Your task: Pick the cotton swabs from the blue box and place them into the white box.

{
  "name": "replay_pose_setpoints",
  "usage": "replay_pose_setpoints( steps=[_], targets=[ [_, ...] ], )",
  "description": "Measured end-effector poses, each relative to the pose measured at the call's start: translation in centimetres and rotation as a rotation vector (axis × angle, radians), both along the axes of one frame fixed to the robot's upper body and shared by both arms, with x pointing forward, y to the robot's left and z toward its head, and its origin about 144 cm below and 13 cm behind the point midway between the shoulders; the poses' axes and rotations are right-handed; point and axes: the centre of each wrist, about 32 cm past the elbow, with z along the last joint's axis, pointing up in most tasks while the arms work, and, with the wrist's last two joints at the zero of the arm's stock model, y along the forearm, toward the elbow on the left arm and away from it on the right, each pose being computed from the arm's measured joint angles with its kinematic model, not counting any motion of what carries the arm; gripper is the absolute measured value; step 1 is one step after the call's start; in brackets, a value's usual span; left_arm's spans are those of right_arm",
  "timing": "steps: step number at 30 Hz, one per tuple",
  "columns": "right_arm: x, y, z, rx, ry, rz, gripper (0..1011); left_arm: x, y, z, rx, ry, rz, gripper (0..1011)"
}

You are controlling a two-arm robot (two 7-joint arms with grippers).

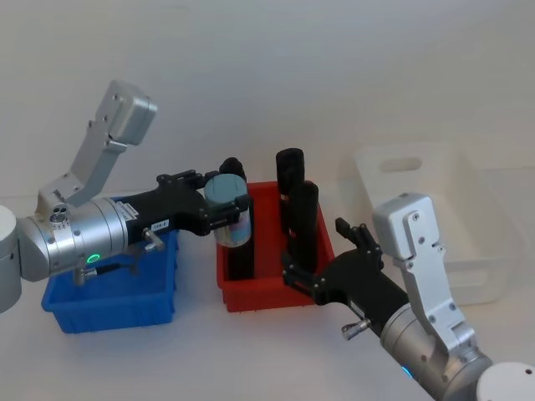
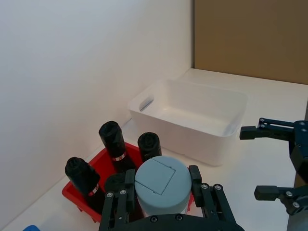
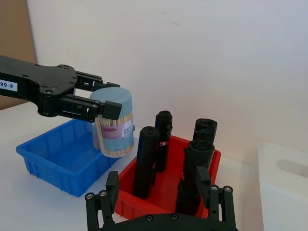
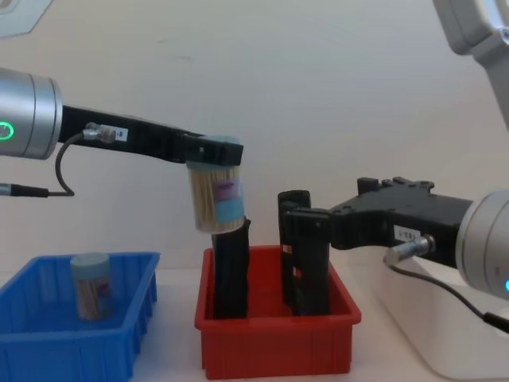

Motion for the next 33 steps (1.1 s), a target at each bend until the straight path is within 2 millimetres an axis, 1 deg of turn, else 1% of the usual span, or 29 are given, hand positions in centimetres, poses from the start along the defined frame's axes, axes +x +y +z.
replay_pose_setpoints(
  steps=[16, 26, 33],
  targets=[
    [0.2, 0.3, 0.0, 0.007, 0.003, 0.031, 1001, -0.3, -1.0, 0.4, -0.003, -0.017, -0.067, 669],
    [1.0, 0.8, -0.1, 0.011, 0.012, 0.057, 1001, -0.5, -1.2, 0.5, -0.004, -0.021, -0.086, 669],
    [1.7, 1.5, -0.2, 0.014, 0.015, 0.068, 1001, -0.5, -1.3, 0.5, -0.005, -0.022, -0.092, 669]
  ],
)
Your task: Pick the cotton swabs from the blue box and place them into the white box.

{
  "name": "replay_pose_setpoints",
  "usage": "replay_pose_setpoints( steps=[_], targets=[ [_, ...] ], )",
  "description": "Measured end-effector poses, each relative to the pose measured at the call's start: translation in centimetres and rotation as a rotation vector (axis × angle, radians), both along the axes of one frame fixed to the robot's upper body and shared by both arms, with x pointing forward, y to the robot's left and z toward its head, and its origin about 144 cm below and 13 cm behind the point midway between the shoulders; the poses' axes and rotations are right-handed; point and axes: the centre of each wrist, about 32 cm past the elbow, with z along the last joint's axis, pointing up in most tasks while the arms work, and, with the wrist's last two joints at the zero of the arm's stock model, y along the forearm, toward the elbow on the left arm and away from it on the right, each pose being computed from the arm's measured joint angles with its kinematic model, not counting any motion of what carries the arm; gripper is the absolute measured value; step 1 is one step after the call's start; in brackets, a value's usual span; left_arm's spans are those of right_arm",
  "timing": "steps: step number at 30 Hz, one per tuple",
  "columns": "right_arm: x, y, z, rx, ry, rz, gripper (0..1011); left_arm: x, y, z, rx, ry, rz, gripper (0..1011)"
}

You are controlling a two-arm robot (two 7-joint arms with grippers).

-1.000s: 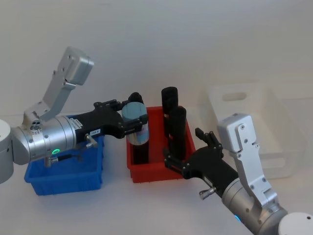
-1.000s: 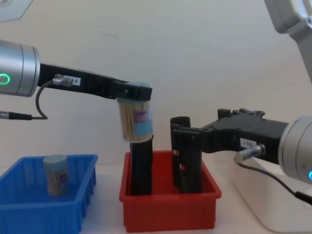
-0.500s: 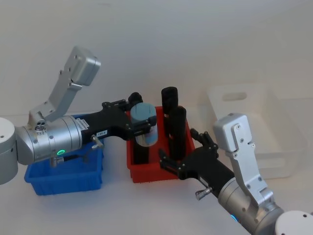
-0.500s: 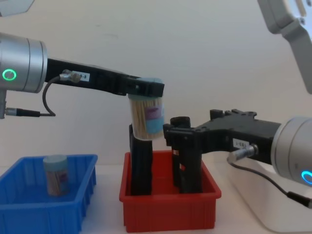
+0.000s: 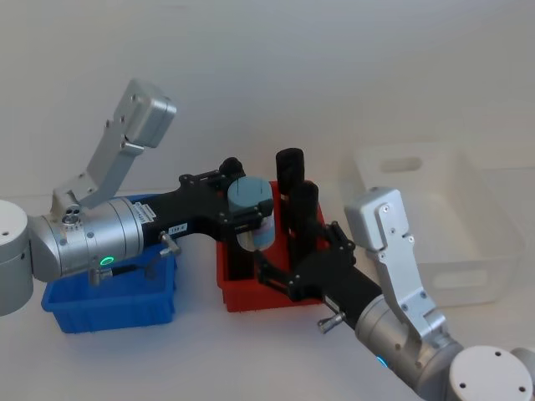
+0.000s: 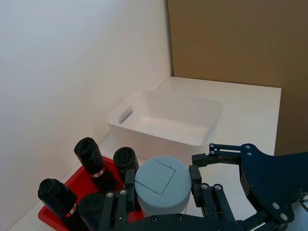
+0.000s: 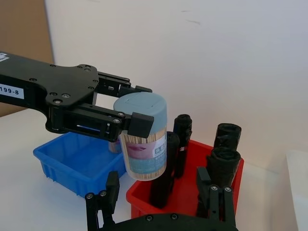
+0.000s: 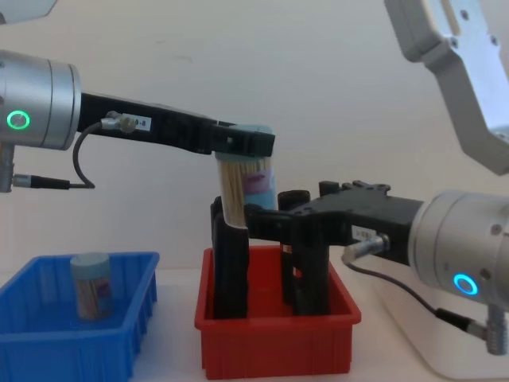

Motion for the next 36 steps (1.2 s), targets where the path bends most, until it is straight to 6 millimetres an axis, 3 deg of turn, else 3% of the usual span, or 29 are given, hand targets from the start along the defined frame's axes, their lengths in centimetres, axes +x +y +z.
replay_pose_setpoints(
  steps=[33, 36],
  targets=[
    [2.4, 4.4, 0.4, 0.011, 0.051, -0.038, 1002, -0.1, -0.1, 0.1, 0.000, -0.002, -0.007, 670],
    [2.5, 4.6, 0.4, 0.011, 0.053, -0.039, 945, -0.1, -0.1, 0.1, 0.000, -0.002, -0.007, 670]
  ],
)
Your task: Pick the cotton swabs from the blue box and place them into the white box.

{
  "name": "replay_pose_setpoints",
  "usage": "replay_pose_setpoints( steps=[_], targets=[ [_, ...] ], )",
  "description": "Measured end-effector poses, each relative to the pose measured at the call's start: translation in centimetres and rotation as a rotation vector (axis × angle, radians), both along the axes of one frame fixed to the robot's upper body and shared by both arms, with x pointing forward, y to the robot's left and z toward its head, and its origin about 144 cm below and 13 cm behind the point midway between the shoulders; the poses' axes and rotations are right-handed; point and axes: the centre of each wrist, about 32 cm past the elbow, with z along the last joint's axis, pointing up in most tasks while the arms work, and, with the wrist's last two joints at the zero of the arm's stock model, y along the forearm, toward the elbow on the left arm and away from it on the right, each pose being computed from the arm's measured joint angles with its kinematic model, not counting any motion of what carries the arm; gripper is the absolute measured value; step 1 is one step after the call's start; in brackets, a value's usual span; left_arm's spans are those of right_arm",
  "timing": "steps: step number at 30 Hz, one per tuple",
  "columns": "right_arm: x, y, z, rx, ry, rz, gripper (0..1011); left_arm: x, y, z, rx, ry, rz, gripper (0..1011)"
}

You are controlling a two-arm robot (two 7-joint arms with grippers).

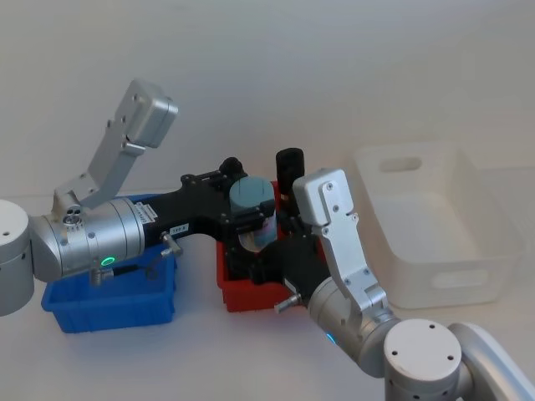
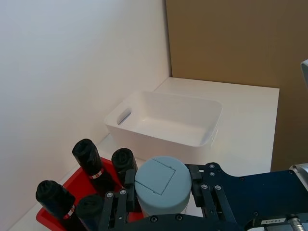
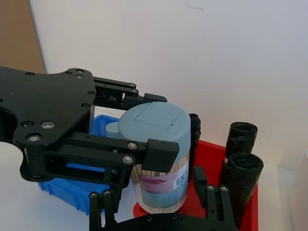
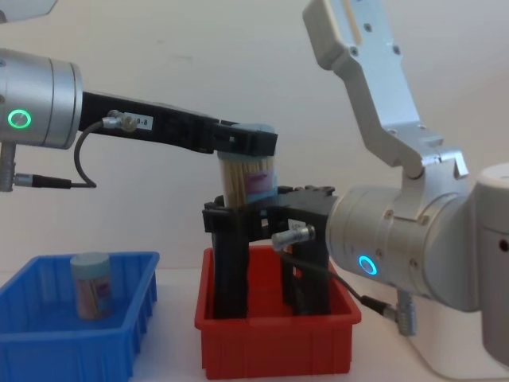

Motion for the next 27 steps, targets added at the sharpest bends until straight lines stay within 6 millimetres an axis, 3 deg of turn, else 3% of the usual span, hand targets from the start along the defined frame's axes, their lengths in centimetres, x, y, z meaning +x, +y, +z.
replay_pose_setpoints(
  steps=[13, 21, 27],
  targets=[
    [0.52, 0.42, -0.03, -0.004, -0.002, 0.005, 624, 0.00, 0.01, 0.01, 0.000, 0.000, 0.001, 669],
    [0.56, 0.50, 0.01, -0.007, -0.006, 0.010, 622, 0.00, 0.01, 0.01, 0.000, 0.000, 0.001, 672],
    [0.50, 0.67, 0.03, -0.008, -0.010, 0.021, 622, 0.00, -0.01, 0.00, 0.000, 0.000, 0.000, 849]
  ],
)
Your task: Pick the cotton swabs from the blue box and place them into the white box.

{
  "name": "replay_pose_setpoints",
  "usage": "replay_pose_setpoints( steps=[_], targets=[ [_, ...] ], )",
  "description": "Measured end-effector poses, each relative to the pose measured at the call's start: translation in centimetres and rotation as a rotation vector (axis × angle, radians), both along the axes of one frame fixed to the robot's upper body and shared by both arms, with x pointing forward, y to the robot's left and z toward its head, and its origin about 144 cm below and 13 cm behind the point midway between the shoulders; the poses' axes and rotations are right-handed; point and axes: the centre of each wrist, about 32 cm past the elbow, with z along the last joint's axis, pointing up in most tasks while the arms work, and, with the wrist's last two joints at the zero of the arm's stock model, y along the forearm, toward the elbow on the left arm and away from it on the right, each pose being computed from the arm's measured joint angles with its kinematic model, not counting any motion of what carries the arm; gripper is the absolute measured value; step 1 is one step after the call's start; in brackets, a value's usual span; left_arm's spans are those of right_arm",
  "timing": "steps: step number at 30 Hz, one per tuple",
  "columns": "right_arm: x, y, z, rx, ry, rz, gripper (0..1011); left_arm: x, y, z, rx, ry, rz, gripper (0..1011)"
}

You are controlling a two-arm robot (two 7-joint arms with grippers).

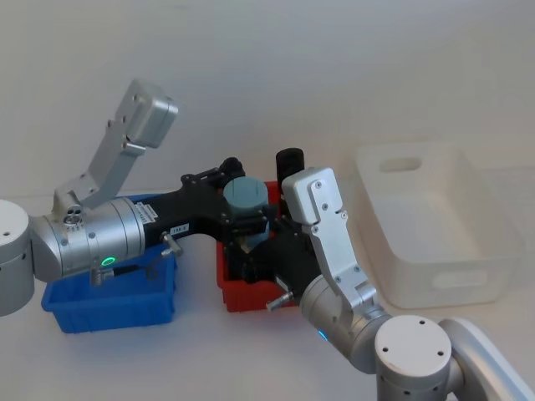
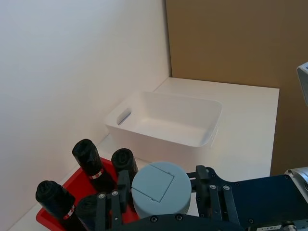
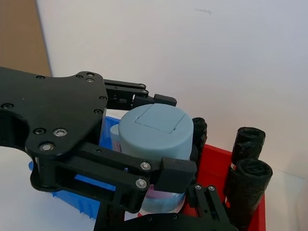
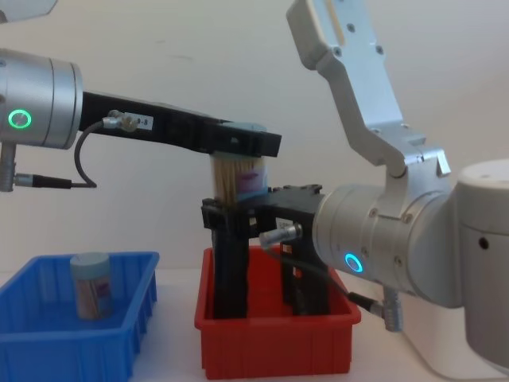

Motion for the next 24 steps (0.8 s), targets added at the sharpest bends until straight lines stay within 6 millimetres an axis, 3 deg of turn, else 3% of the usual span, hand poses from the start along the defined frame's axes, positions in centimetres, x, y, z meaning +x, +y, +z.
replay_pose_setpoints(
  steps=[6, 24],
  targets=[
    [-0.1, 0.0, 0.0, 0.000, -0.001, 0.000, 622, 0.0, 0.0, 0.0, 0.000, 0.000, 0.000, 1003],
    [-1.1, -1.0, -0.2, 0.006, 0.000, -0.051, 622, 0.0, 0.0, 0.0, 0.000, 0.000, -0.001, 1004]
  ],
)
